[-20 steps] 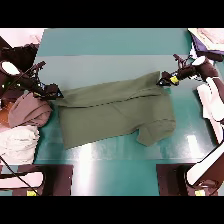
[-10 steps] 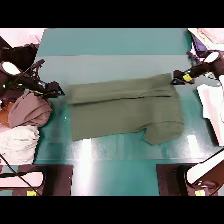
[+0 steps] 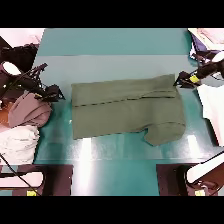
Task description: Fold the shirts.
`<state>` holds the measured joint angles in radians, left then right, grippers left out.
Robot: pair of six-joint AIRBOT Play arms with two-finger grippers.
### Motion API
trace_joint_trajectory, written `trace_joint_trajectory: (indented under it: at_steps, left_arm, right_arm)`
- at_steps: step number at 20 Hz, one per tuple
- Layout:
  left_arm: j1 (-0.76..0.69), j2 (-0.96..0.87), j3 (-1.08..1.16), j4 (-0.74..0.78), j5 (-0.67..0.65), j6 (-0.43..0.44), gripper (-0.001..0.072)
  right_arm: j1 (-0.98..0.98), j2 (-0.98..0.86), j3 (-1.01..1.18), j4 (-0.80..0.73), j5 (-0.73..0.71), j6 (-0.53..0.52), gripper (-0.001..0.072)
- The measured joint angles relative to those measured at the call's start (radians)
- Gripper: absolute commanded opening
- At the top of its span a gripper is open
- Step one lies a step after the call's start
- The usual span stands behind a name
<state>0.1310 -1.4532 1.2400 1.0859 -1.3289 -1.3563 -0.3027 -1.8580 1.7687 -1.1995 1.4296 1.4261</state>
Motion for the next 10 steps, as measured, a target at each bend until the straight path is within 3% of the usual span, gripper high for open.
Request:
trace_joint_trajectory:
  at_steps: [4,10]
  left_arm:
    - [0.000,0.037,-0.109,-0.039,-0.021,0.009,0.0501]
    - [-0.001,0.234,-0.465,-0.141,0.079,0.026,0.0500]
  right_arm:
    - [-0.062,0.072,0.000,-0.002,0.042,-0.005,0.0472]
    - [-0.091,0.201,0.000,0.002,0.087,-0.012,0.0471]
